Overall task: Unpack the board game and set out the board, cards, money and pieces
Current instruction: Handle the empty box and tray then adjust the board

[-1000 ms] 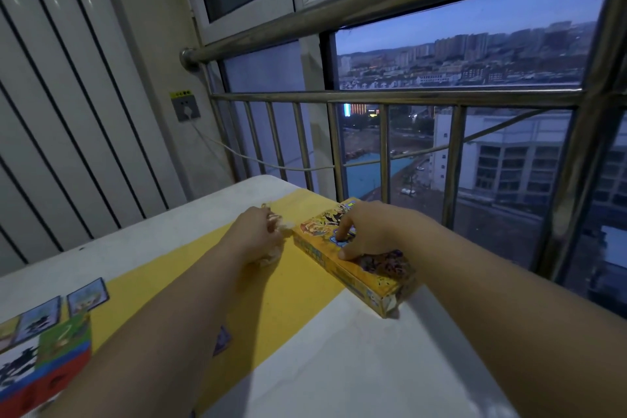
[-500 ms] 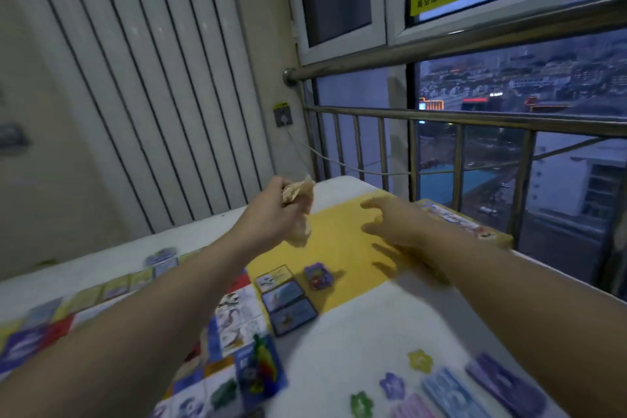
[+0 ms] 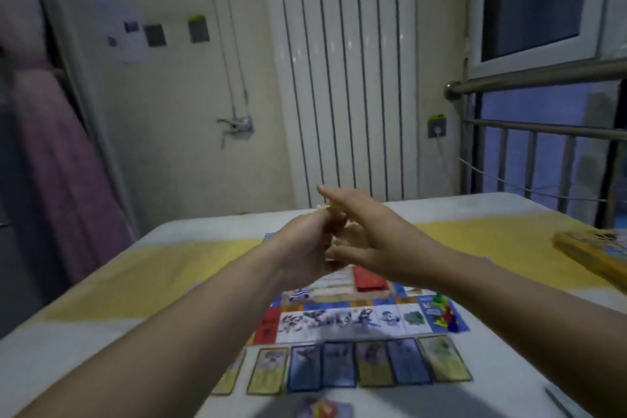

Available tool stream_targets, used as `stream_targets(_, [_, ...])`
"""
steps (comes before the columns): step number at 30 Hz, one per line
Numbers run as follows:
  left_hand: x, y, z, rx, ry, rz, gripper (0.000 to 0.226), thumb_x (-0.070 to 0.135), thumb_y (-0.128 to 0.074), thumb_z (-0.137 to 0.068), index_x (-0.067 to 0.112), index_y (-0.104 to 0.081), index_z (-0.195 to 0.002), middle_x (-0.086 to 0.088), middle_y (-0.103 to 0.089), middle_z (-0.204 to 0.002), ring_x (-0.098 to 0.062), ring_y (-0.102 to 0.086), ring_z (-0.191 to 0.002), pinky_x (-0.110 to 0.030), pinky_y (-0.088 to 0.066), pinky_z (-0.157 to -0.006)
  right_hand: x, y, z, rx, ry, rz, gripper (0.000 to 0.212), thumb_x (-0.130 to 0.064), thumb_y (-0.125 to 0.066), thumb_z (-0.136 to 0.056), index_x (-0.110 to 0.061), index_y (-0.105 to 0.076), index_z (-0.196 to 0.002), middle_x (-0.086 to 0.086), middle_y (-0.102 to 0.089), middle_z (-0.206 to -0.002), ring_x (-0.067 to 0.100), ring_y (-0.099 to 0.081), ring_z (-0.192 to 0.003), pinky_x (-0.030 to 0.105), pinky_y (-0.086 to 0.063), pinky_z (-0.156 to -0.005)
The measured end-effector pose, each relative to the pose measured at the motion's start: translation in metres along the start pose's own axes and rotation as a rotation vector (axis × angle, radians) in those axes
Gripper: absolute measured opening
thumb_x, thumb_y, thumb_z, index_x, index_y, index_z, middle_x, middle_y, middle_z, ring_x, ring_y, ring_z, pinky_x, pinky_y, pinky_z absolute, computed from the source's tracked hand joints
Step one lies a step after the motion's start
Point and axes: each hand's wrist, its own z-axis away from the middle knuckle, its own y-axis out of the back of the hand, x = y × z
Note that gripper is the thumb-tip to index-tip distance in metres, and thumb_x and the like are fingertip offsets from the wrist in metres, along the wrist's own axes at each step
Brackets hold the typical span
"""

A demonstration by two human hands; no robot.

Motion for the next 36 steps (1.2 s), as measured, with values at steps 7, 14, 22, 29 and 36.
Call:
stream_targets(7, [0.001,0.079,0.068,-0.032,-0.035,0.121,0.022,0.021,-0.041,-0.079,0.013,-0.058,-0.089,-0.009,-0.055,-0.088,-0.018,-0.050,-0.080,-0.037,-0.039,-0.081,-0.041,-0.070,-0.042,-0.037,0.095,-0.009,0.034,-0.013,-0.056,-0.091,-0.025,-0.055,-0.122,-0.013,-0.050,-0.101,0.003,-0.048,-0.094,0.011,-0.037,-0.077])
stream_targets(14, [-0.014,0.207,0.102,0.373,-0.240,-0.659,0.034,0.007,-0.045,-0.094,0.030,-0.055,-0.117,0.007,-0.052,-0.124,-0.010,-0.057,-0.107,-0.023,-0.043,-0.086,-0.065,-0.124,-0.091,-0.022,-0.027,-0.064,0.026,-0.011,-0.050,-0.095,-0.020,-0.058,-0.118,-0.012,-0.054,-0.096,-0.007,-0.050,-0.078,0.001,-0.039,-0.065])
stream_targets(22, [-0.074,0.351,0.092,0.432,0.128,-1.508,0.079,0.053,-0.054,-0.084,0.035,-0.014,-0.149,0.002,-0.016,-0.156,-0.024,-0.010,-0.145,-0.044,-0.017,-0.115,-0.055,-0.171,-0.138,-0.164,-0.131,0.054,0.010,-0.017,-0.043,-0.099,-0.024,-0.050,-0.101,-0.001,-0.054,-0.094,0.006,-0.046,-0.070,0.018,-0.034,-0.056])
stream_targets(29, [-0.088,0.360,0.073,0.313,0.254,-1.533,0.075,0.065,-0.047,-0.083,0.036,-0.020,-0.147,0.003,-0.029,-0.151,-0.022,-0.027,-0.139,-0.050,-0.016,-0.113,-0.040,-0.202,-0.156,-0.297,-0.139,0.096,0.003,-0.021,-0.050,-0.097,-0.022,-0.053,-0.096,-0.008,-0.052,-0.087,-0.001,-0.045,-0.066,0.008,-0.037,-0.052])
stream_targets(36, [-0.096,0.351,0.044,0.466,0.255,-1.919,0.027,0.026,-0.041,-0.094,0.021,-0.050,-0.119,-0.006,-0.055,-0.113,-0.029,-0.056,-0.104,-0.040,-0.036,-0.091,-0.032,-0.217,-0.161,-0.351,-0.150,0.110,0.009,-0.021,-0.054,-0.095,-0.020,-0.057,-0.103,-0.003,-0.056,-0.101,0.012,-0.053,-0.089,0.020,-0.042,-0.071])
